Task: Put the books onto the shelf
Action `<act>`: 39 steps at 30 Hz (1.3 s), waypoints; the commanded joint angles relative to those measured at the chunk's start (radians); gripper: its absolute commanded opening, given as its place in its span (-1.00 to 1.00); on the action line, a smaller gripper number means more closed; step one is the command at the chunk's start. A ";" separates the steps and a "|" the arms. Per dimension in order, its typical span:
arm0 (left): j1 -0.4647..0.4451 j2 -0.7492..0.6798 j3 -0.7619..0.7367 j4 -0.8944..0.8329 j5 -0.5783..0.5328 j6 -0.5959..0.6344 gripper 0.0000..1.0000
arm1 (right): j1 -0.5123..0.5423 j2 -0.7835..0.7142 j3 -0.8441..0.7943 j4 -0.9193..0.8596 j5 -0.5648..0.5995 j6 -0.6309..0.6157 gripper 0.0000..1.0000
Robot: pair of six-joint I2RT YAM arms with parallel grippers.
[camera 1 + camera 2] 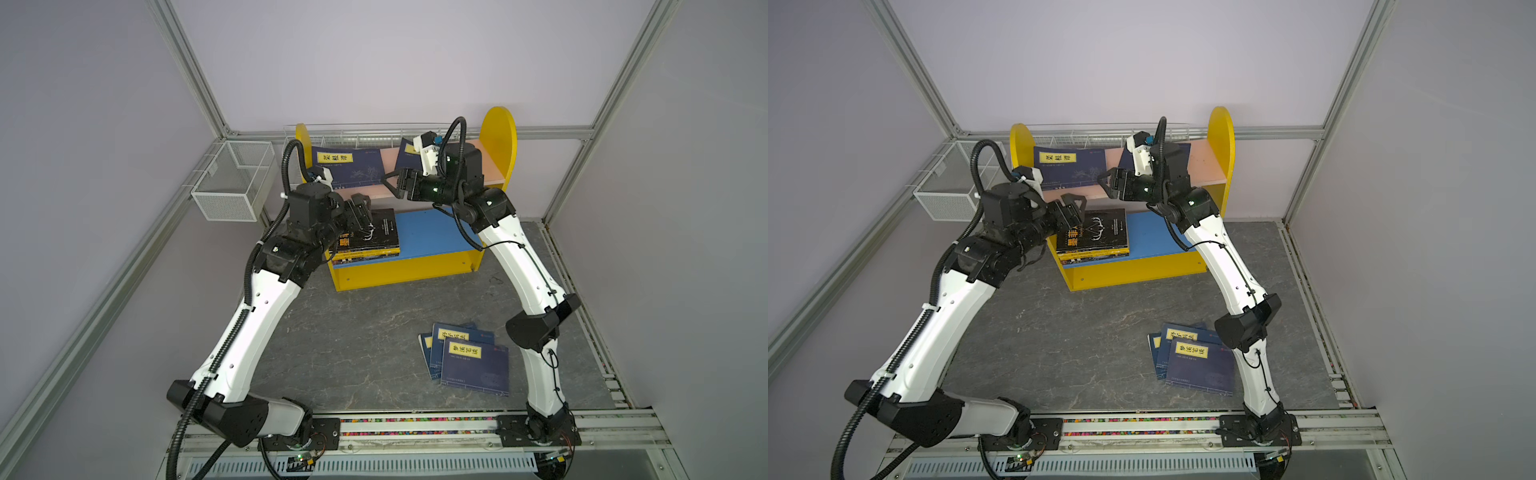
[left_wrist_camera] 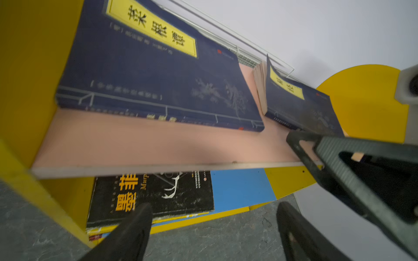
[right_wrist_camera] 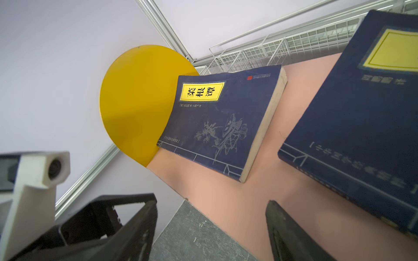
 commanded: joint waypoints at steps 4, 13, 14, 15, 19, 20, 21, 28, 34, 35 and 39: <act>-0.039 -0.250 -0.282 0.004 -0.084 -0.029 0.75 | 0.012 0.059 0.005 0.005 0.059 0.151 0.56; -0.056 -0.518 -0.510 -0.131 -0.184 -0.080 0.75 | 0.056 0.147 0.010 0.098 0.139 0.384 0.51; -0.057 -0.541 -0.530 -0.141 -0.195 -0.093 0.75 | 0.062 0.155 0.010 0.089 0.161 0.397 0.50; -0.057 -0.565 -0.545 -0.146 -0.199 -0.104 0.75 | 0.068 0.156 0.010 0.065 0.198 0.409 0.50; -0.057 -0.622 -0.583 -0.155 -0.199 -0.123 0.75 | 0.098 0.150 -0.011 0.078 0.290 0.344 0.51; -0.057 -0.623 -0.586 -0.161 -0.201 -0.123 0.75 | 0.101 0.152 -0.007 0.085 0.289 0.314 0.51; -0.057 -0.623 -0.589 -0.164 -0.203 -0.121 0.75 | 0.102 0.152 -0.006 0.089 0.284 0.284 0.51; -0.058 -0.592 -0.580 -0.169 -0.215 -0.066 0.76 | 0.128 0.008 -0.075 0.084 0.315 -0.053 0.53; -0.057 -0.501 -0.480 -0.123 -0.232 0.047 0.76 | 0.151 -0.244 -0.311 0.091 0.394 -0.380 0.65; -0.058 -0.469 -0.438 -0.118 -0.222 0.076 0.75 | 0.150 -0.290 -0.371 0.098 0.417 -0.404 0.65; -0.057 -0.318 -0.249 -0.082 -0.164 0.172 0.72 | 0.143 -0.436 -0.565 0.133 0.474 -0.436 0.69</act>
